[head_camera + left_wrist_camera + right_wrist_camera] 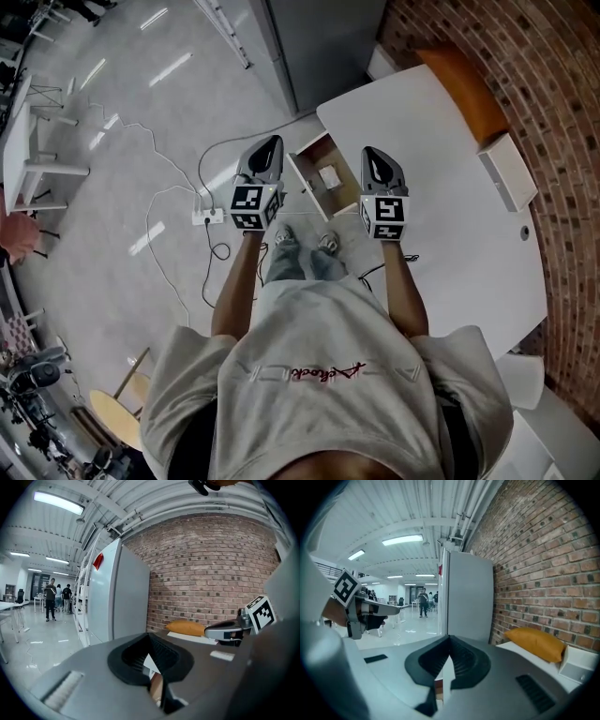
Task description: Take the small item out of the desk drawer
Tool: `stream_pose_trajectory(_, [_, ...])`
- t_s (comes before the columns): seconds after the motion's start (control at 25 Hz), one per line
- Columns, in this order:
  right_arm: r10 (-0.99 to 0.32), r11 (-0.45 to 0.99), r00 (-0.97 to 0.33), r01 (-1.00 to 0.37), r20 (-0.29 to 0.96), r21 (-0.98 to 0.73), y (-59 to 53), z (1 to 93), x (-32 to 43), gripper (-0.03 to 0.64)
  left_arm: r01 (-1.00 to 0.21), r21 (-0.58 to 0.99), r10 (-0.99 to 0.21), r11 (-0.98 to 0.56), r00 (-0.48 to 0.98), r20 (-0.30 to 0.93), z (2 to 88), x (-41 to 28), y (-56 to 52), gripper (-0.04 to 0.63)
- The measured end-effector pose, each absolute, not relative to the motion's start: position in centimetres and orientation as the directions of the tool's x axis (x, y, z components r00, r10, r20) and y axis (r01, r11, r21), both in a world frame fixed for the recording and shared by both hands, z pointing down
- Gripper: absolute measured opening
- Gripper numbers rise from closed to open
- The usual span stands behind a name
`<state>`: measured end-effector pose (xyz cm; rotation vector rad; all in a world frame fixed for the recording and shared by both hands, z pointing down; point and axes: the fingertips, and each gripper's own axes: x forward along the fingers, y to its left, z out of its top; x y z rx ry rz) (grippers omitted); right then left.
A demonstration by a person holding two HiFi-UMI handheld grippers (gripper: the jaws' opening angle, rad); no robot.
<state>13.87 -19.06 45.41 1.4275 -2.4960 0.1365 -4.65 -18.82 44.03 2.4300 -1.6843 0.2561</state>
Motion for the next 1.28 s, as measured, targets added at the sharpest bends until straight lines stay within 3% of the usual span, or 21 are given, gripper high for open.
stream_pose_trajectory(0.6, [-0.830,0.456,-0.419,-0.890,0.369,0.015,-19.6,52.4,10.9,0.011,-0.890,0.135,-0.834,-0.435,0.455,0.312,51.5,-5.6,-20.0,0.009])
stream_pose_trajectory(1.28, [-0.783,0.442,-0.401,-0.896,0.476,-0.027,-18.0,62.9,7.3,0.011,-0.872,0.224,-0.783,-0.436,0.490,0.382,61.7,-7.6,-19.5,0.009])
